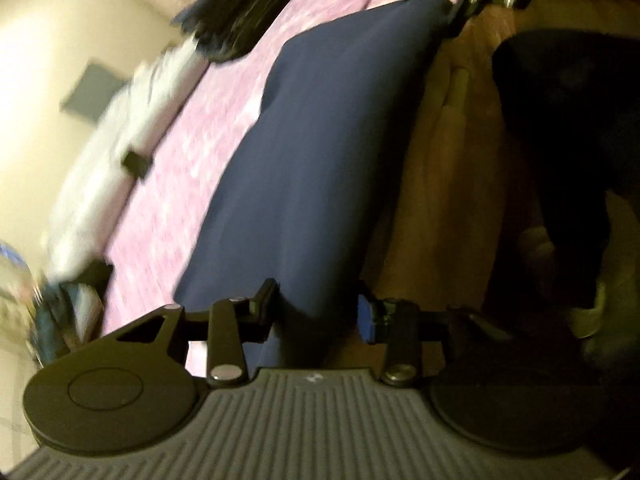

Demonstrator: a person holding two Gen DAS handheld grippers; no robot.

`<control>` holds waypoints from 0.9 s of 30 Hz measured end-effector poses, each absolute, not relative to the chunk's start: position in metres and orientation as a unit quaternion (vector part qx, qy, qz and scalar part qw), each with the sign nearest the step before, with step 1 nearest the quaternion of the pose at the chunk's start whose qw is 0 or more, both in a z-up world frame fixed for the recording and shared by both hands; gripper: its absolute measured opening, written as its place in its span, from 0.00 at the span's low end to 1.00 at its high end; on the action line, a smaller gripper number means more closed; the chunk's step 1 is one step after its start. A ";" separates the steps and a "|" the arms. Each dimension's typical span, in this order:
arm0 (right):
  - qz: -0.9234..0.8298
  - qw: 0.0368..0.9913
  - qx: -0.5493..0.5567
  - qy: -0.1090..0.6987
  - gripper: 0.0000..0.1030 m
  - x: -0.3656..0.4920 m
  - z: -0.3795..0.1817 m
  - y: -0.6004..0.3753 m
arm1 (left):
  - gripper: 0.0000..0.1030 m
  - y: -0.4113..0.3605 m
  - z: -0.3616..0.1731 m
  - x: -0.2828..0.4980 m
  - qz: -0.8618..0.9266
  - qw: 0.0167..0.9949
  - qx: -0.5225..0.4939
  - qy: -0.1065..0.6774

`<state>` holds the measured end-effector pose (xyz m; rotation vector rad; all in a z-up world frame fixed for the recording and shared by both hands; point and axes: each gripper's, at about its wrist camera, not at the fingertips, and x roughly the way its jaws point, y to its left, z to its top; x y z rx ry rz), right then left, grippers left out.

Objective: Fold clothes

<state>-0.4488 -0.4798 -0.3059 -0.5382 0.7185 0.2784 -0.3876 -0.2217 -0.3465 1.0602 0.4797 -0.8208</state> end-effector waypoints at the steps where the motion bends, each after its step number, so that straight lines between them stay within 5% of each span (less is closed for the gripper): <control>1: 0.125 0.897 -0.229 0.357 0.45 -0.447 -0.300 -0.490 | 0.36 -0.213 -0.340 -0.385 -0.378 0.763 0.468 0.238; 11: 0.084 0.935 0.109 0.326 0.45 -0.414 -0.252 -0.593 | 0.37 -0.156 -0.277 -0.317 -0.341 0.859 0.193 0.329; 15: 0.114 0.924 0.148 0.333 0.59 -0.364 -0.252 -0.600 | 0.43 -0.154 -0.280 -0.257 -0.308 0.875 0.116 0.355; 23: 0.131 0.903 0.194 0.361 0.58 -0.296 -0.288 -0.596 | 0.41 -0.162 -0.321 -0.169 -0.280 0.867 0.035 0.412; 25: 0.130 0.901 0.202 0.362 0.50 -0.288 -0.297 -0.596 | 0.39 -0.167 -0.333 -0.163 -0.289 0.859 0.039 0.420; 27: 0.123 0.900 0.203 0.366 0.27 -0.284 -0.299 -0.593 | 0.34 -0.169 -0.341 -0.158 -0.295 0.854 0.045 0.427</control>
